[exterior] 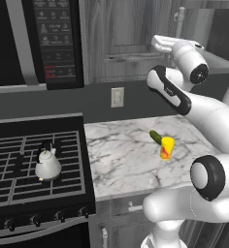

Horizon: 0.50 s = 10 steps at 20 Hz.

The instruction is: Pick the pan from the cabinet and place it on the stove. Then turn on the stove burner for the pan.

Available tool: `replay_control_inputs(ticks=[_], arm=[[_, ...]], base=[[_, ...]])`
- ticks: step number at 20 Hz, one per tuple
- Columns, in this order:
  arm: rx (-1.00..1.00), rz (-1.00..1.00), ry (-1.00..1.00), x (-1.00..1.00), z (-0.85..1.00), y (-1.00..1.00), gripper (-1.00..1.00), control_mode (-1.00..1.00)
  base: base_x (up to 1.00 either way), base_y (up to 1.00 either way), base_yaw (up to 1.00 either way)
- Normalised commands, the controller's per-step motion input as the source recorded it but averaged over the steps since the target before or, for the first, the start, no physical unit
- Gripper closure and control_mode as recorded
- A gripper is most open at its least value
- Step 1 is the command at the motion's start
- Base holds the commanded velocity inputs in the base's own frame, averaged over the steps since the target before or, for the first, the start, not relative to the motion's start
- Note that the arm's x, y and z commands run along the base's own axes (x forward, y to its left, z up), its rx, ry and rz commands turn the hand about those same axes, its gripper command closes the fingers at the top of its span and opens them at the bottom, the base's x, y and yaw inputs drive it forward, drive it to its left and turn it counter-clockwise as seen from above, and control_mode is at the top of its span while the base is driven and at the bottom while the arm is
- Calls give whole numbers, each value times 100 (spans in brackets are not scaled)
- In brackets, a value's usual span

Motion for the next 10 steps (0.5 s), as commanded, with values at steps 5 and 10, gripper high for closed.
replay_control_inputs(ticks=[5,10], arm=[[0,3,0,24,-7,0,-100,-100],[0,3,0,29,-11,7,100,-100]], base=[[0,0,0],[0,0,0]])
